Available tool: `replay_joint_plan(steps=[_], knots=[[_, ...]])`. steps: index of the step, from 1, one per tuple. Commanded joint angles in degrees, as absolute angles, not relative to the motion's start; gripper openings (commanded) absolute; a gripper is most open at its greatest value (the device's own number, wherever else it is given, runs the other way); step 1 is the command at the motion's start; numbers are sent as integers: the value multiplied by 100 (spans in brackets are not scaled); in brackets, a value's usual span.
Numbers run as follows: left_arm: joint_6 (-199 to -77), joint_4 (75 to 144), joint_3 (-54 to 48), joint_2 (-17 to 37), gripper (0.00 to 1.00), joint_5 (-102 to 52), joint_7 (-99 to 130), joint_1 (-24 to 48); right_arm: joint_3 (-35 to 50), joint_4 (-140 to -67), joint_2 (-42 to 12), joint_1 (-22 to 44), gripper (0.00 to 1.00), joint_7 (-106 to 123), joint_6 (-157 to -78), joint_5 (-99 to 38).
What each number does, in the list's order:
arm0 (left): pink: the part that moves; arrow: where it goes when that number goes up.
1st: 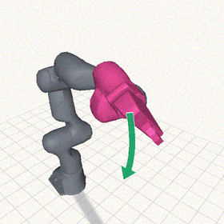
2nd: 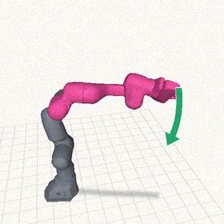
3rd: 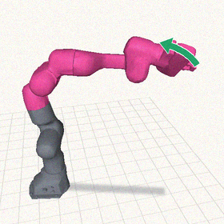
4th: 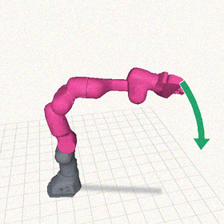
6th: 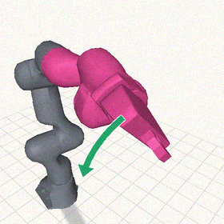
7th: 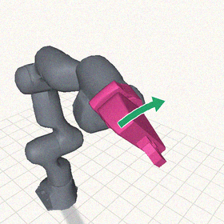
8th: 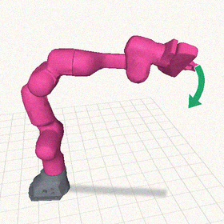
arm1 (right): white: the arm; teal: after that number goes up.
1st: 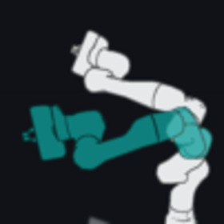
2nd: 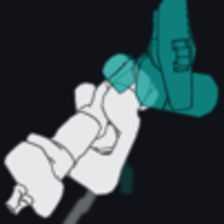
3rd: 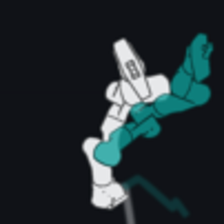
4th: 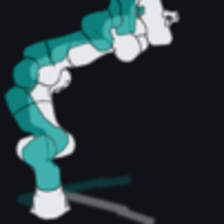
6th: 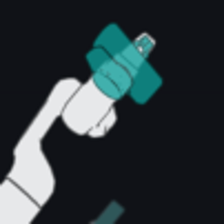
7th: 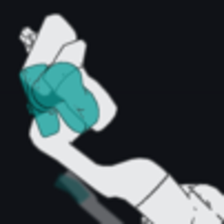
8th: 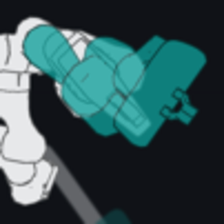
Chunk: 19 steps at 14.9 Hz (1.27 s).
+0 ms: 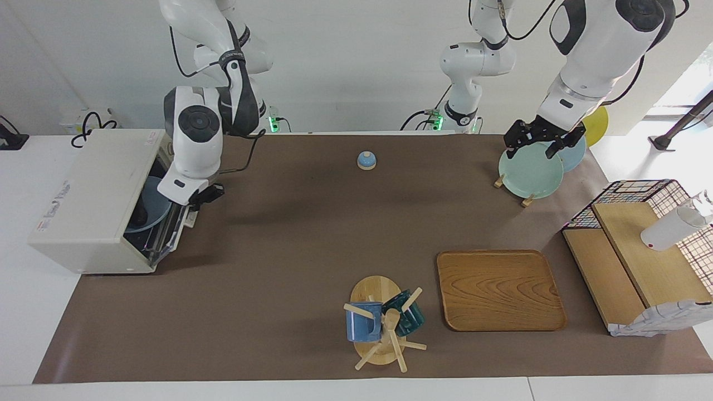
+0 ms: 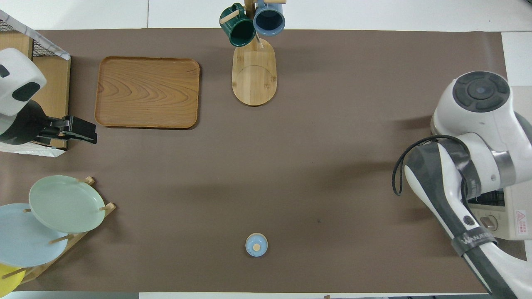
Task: Put eggplant into oven
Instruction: 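Swing the oven door shut with the right gripper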
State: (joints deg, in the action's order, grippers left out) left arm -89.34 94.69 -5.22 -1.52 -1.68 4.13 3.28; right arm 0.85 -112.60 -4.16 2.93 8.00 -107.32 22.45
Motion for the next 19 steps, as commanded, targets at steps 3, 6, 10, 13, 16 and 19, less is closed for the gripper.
replay_joint_plan(steps=[3, 6, 10, 13, 16, 19], knots=[[-9000, 9475, -545, -167, 100, -114, 334, 281, 0, -10934, -466, -211, 0, 1546, -10591, 2048], [-9000, 9475, -545, -167, 100, -114, 334, 281, -18, -10916, -404, -211, 0, 1582, -10477, 2039], [-9000, 9475, -545, -167, 100, -114, 334, 281, -18, -10916, -255, -211, 0, 1591, -10292, 1969], [-9000, 9475, -545, -167, 100, -114, 334, 281, -26, -10811, -176, -211, 0, 1591, -10100, 1855], [-9000, 9475, -545, -167, 100, -114, 334, 281, -35, -10434, -176, -211, 26, 1582, -9800, 1434], [-9000, 9475, -545, -167, 100, -114, 334, 281, -53, -10030, -79, -421, 100, 1573, -9581, 724]])
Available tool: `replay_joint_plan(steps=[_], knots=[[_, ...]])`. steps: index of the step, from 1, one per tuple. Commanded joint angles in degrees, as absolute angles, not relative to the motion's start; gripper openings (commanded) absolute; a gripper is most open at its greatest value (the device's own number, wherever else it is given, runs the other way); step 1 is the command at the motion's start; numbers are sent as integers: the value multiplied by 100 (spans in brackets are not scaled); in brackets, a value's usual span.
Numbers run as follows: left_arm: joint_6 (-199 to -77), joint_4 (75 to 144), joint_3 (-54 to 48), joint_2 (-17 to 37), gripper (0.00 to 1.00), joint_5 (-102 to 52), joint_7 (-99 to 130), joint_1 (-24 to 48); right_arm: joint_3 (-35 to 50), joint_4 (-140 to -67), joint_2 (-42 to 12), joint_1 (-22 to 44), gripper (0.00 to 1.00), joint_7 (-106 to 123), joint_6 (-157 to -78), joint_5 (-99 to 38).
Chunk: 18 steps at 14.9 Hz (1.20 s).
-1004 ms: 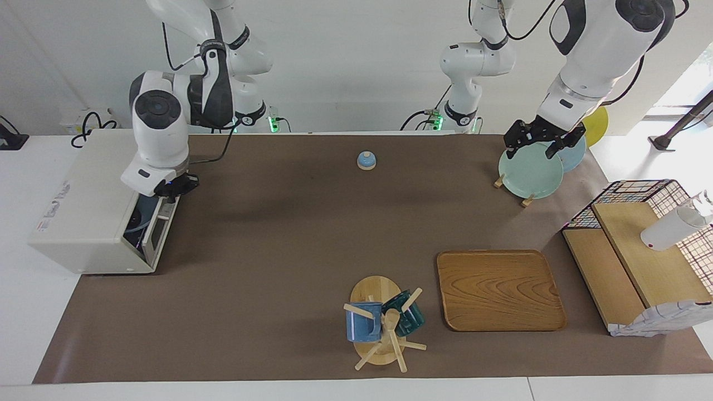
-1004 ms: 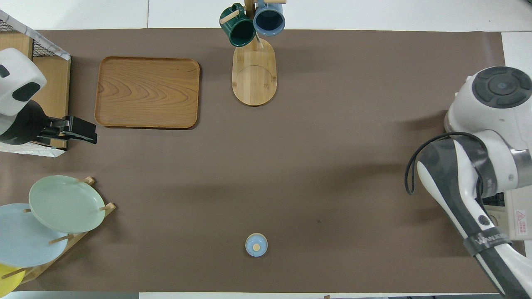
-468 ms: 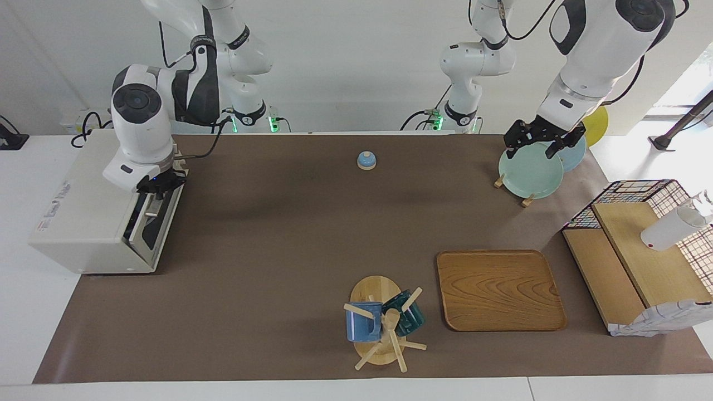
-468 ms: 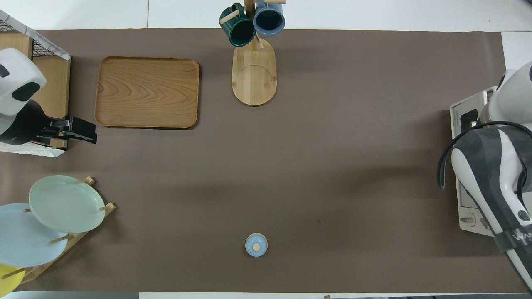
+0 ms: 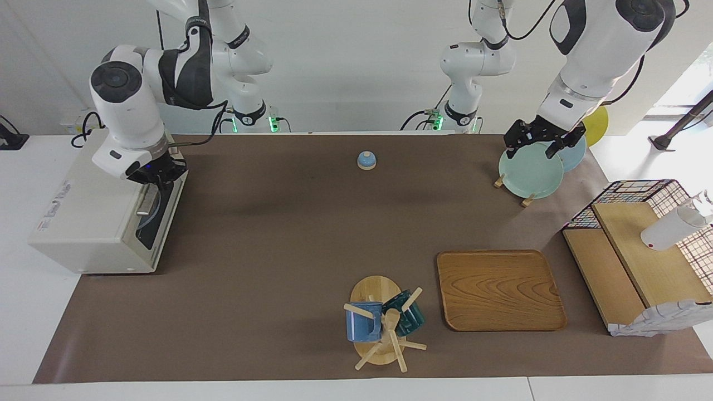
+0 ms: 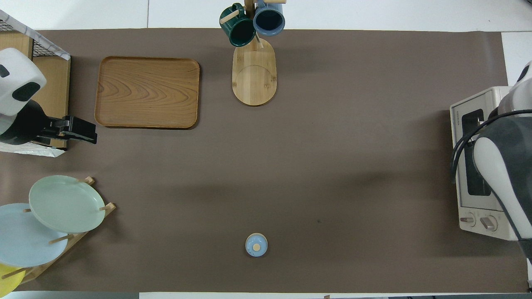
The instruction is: Put eggplant into oven
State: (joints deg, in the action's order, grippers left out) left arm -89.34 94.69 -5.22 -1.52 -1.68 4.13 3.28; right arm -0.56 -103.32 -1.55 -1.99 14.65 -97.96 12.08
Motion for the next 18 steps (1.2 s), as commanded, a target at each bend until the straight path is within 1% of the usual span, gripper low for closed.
replay_joint_plan(steps=[1, 3, 4, 7, 10, 12, 18], knots=[[-9000, 9475, -545, -167, 100, -114, 334, 281, -53, -9846, -79, -491, 100, 1573, -9441, 503], [-9000, 9475, -545, -167, 100, -114, 334, 281, -35, -9423, -166, -501, 100, 1529, -9317, 334], [-9000, 9475, -545, -167, 100, -114, 334, 281, -26, -9396, -150, -510, 100, 1529, -9308, 325], [-9000, 9475, -545, -167, 100, -114, 334, 281, -35, -9422, -97, -510, 100, 1590, -9395, 334], [-9000, 9475, -545, -167, 100, -114, 334, 281, -26, -9475, 43, -431, 100, 1670, -9063, 325], [-9000, 9475, -545, -167, 100, -114, 334, 281, -53, -9475, 175, -239, 100, 1627, -8904, 299], [-9000, 9475, -545, -167, 100, -114, 334, 281, -202, -9650, 351, -202, 100, 1442, -8921, 281]])
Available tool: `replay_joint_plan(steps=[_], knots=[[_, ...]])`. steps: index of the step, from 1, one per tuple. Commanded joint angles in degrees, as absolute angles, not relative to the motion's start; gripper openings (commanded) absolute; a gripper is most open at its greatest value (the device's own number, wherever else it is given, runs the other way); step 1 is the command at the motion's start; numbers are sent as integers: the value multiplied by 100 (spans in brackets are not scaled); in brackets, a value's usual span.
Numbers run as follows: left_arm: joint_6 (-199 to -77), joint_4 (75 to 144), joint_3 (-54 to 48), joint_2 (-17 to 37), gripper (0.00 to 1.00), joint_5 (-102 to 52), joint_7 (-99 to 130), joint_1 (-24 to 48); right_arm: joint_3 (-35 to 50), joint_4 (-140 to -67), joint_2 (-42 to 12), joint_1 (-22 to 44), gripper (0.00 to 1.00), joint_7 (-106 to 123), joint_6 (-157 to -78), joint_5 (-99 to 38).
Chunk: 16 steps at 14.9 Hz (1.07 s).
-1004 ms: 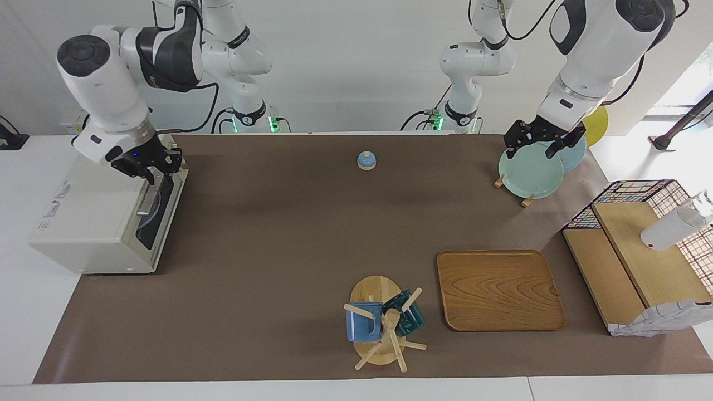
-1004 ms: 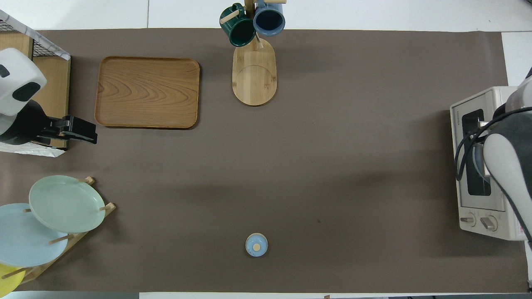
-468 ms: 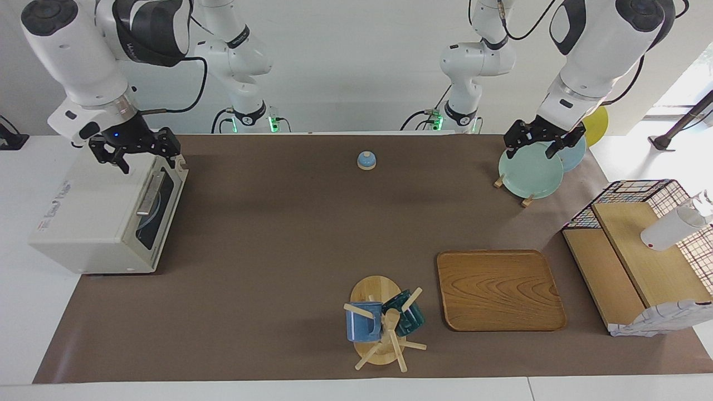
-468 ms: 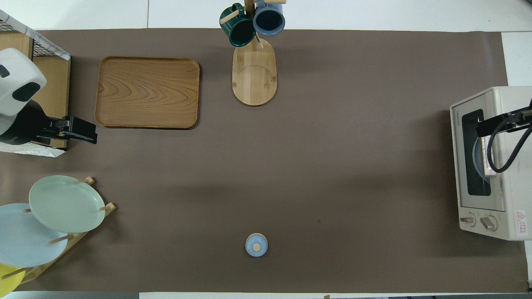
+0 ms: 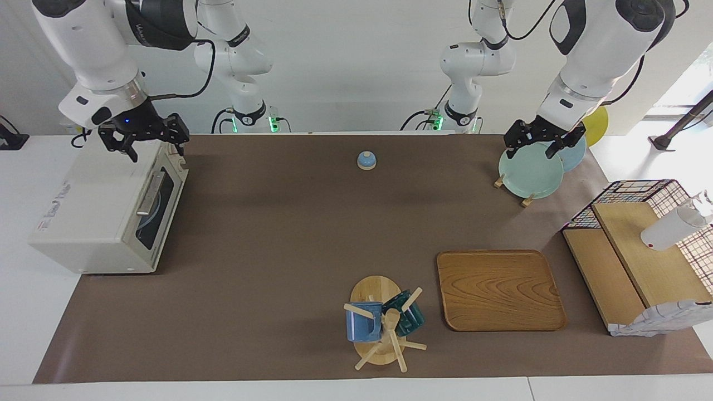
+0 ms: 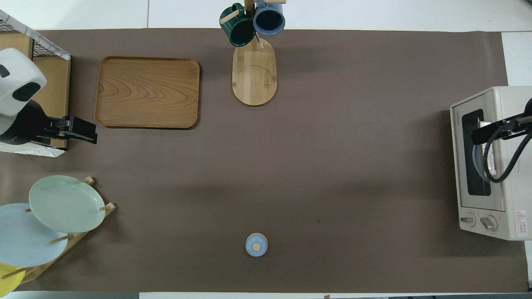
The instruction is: Put eggplant into oven
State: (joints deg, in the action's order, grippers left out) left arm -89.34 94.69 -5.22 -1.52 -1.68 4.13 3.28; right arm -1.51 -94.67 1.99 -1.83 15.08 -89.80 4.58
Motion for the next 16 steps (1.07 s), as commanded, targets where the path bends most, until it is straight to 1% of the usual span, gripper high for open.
replay_joint_plan(steps=[1, 8, 16], knots=[[-9000, 9475, -545, -167, 100, -114, 334, 281, -220, -9668, 369, -193, 100, 1250, -8947, 281], [-9000, 9475, -545, -167, 100, -114, 334, 281, -229, -9659, 360, -114, 100, 713, -8982, 264], [-9000, 9475, -545, -167, 100, -114, 334, 281, -229, -9659, 352, -114, 100, 659, -9000, 281]])
